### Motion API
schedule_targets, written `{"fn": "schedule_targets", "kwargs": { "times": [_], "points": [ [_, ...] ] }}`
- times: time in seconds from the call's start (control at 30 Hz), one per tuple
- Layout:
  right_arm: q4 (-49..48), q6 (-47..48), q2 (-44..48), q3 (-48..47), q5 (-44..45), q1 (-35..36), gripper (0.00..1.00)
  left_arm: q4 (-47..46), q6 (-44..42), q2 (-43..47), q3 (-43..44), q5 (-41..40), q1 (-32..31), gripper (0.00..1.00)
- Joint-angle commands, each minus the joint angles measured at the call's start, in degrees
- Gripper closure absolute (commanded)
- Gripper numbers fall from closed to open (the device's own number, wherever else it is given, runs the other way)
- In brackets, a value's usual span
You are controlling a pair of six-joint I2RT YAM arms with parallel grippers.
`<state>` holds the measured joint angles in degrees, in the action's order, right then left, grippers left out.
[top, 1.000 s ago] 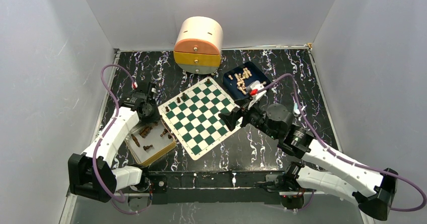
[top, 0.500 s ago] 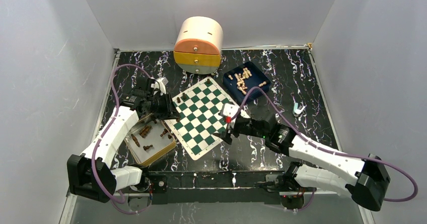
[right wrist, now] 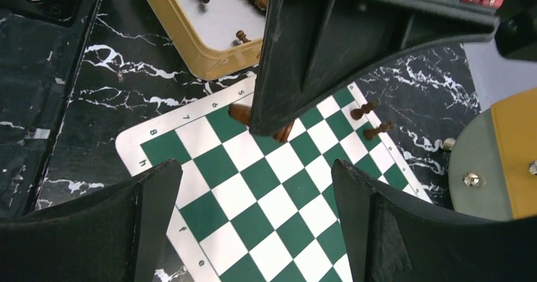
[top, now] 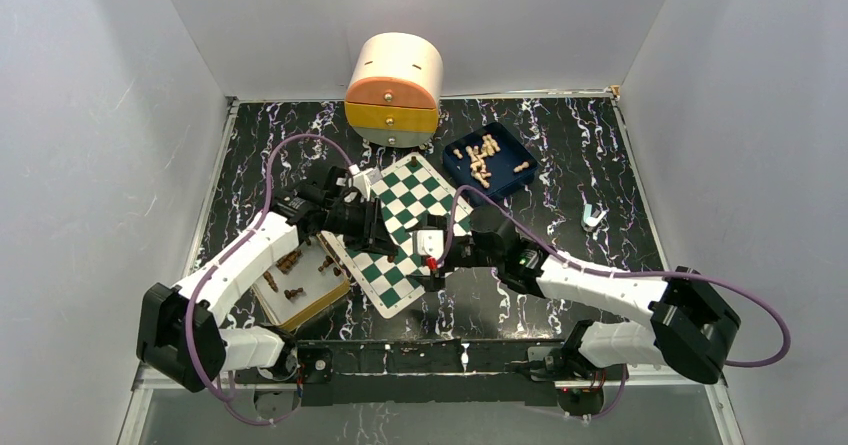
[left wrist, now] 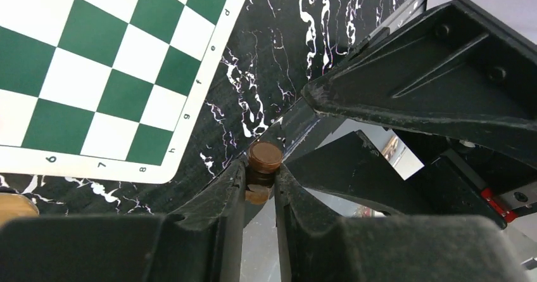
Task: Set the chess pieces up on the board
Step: Place the chess piece on the chessboard.
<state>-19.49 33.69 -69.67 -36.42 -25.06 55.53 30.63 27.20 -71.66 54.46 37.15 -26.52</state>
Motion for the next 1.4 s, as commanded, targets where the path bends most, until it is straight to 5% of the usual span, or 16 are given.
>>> {"fn": "schedule_targets", "kwargs": {
  "times": [0.0, 0.6, 1.0, 1.2, 1.37],
  "points": [
    [-8.25, 2.52, -0.49, -1.87, -1.86, -0.02, 0.01, -1.01, 0.49, -0.61, -0.07, 3.26, -0.58, 0.91],
    [-7.64, 9.49, -5.76, -4.1, -7.02, -0.03, 0.3, -2.62, 1.12, -3.29, 0.43, 6.21, -3.22, 0.89],
    [-4.86, 10.52, -7.21, -4.47, -7.59, -0.01, 0.78, -2.74, 1.31, -3.75, 1.42, 7.25, -3.62, 0.82],
    [-6.47, 9.12, -6.59, -3.35, -6.27, -0.01, 0.88, -2.64, 1.92, -3.85, 2.68, 7.31, -3.62, 0.72],
    [-7.06, 6.55, -6.53, -2.91, -4.18, -0.05, 0.89, -1.66, 1.98, -3.05, 4.25, 5.35, -3.62, 0.54]
  ]
}}
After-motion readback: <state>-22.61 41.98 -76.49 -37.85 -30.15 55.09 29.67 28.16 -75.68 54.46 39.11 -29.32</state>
